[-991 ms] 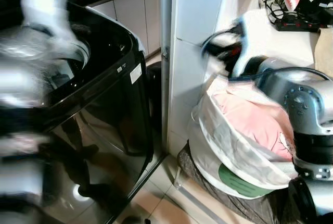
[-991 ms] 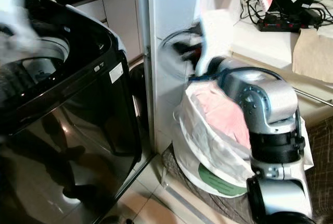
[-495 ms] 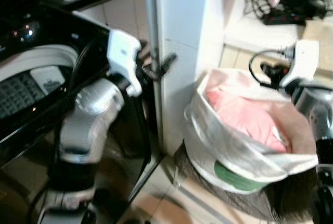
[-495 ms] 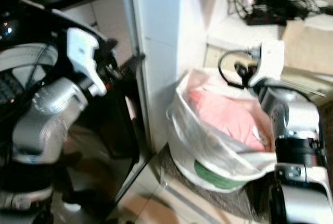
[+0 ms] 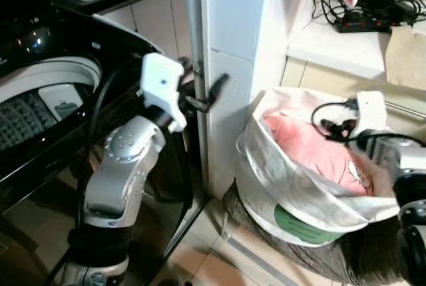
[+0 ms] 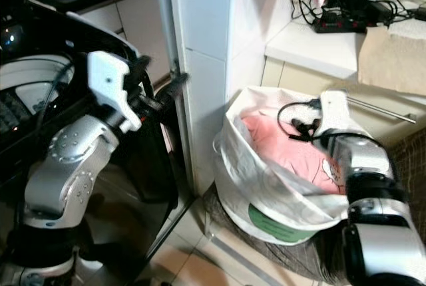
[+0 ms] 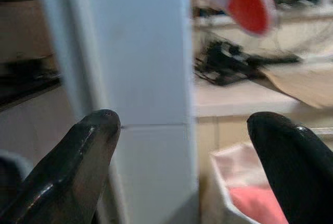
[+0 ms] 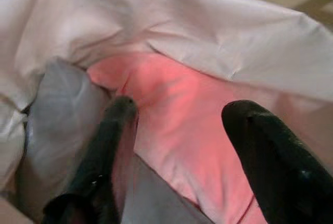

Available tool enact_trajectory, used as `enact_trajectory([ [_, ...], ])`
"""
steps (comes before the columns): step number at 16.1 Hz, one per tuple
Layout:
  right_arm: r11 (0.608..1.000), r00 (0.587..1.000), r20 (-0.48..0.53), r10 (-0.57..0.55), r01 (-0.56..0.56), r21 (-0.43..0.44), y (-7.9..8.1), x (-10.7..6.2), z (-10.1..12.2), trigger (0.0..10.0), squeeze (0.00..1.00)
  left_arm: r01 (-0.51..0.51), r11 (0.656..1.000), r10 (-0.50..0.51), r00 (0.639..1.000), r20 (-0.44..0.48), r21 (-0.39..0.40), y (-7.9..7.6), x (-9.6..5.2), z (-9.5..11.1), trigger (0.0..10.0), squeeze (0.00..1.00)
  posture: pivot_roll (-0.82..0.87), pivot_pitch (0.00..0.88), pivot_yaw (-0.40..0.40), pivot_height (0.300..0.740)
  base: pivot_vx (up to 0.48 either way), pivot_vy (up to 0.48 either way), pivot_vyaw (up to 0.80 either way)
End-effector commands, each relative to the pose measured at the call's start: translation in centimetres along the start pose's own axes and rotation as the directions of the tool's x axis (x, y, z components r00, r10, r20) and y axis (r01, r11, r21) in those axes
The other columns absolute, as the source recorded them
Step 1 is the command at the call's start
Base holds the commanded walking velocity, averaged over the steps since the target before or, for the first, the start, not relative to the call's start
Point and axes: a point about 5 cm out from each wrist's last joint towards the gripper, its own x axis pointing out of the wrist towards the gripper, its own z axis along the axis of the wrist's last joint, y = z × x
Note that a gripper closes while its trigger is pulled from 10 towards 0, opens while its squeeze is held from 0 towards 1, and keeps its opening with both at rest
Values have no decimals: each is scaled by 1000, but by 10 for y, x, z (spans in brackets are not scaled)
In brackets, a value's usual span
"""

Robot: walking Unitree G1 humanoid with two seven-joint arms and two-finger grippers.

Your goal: Clothes washing

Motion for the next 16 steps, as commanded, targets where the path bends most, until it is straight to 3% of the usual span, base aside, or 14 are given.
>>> enact_trajectory([
  [1, 998, 998, 56, 31, -28, -47, 7, -1, 16, 10000, 1000, -103, 994, 103, 995, -17, 30, 8, -7, -5, 10000, 0, -23, 0, 3, 740, 0, 0, 0],
  [2, 998, 997, 62, 38, -34, -60, 9, -1, 17, 10000, 1000, -124, 992, 125, 991, -47, 39, 10, -10, -9, 10000, 0, -23, 0, 3, 740, 0, 0, 0],
  [3, 992, 997, 79, 22, -12, -125, 7, -5, 17, 10000, 1000, -26, 1000, 25, 994, -108, -6, 1, -20, -15, 10000, 0, -21, 8, -27, 740, 0, 0, 0],
  [4, 988, 982, 189, 21, 8, -152, 9, -12, 27, 10000, 1000, -21, 1000, 23, 992, -124, 14, -2, -28, -16, 10000, 0, -22, 12, -37, 740, 0, 0, 0],
  [5, 993, 950, 310, 48, -11, -121, 17, -23, 39, 10000, 1000, -59, 998, 60, 990, -124, 13, -4, -32, -18, 10000, 0, -26, 21, -40, 740, 0, 0, 0],
  [6, 992, 912, 396, 108, -75, -97, 34, -37, 46, 10000, 675, -64, 998, 65, 992, -106, 14, -8, -35, -18, 10000, 0, -27, 34, -38, 740, 0, 0, 0],
  [7, 988, 890, 431, 148, -112, -109, 45, -46, 47, 10000, 0, -63, 998, 66, 993, -102, 27, -11, -37, -19, 10000, 0, -27, 42, -31, 740, 0, 0, 0],
  [8, 979, 853, 485, 195, -136, -153, 65, -63, 45, 10000, 0, -74, 995, 80, 991, -103, 62, -15, -41, -20, 10000, 0, -29, 53, -24, 740, 0, 0, 0],
  [9, 939, 793, 507, 337, -248, -237, 99, -81, 37, 10000, 0, -84, 996, 88, 989, -120, 39, -19, -53, -25, 10000, 0, -50, 50, -9, 740, 0, 0, 0],
  [11, 891, 747, 487, 452, -361, -274, 126, -92, 26, 10000, 0, -100, 995, 100, 983, -156, 6, -22, -64, -32, 10000, 0, -64, 32, -7, 740, 0, -171, 800],
  [13, 836, 715, 434, 548, -479, -267, 147, -96, 5, 10000, 0, -174, 985, 170, 966, -196, -5, -26, -85, -48, 10000, 0, -37, 1, -38, 740, 0, -390, 800],
  [16, 839, 740, 395, 544, -474, -266, 149, -90, -7, 10000, 0, -275, 961, 262, 934, -241, -20, -26, -102, -59, 10000, 0, 1, 0, -50, 740, 0, -431, 800],
])
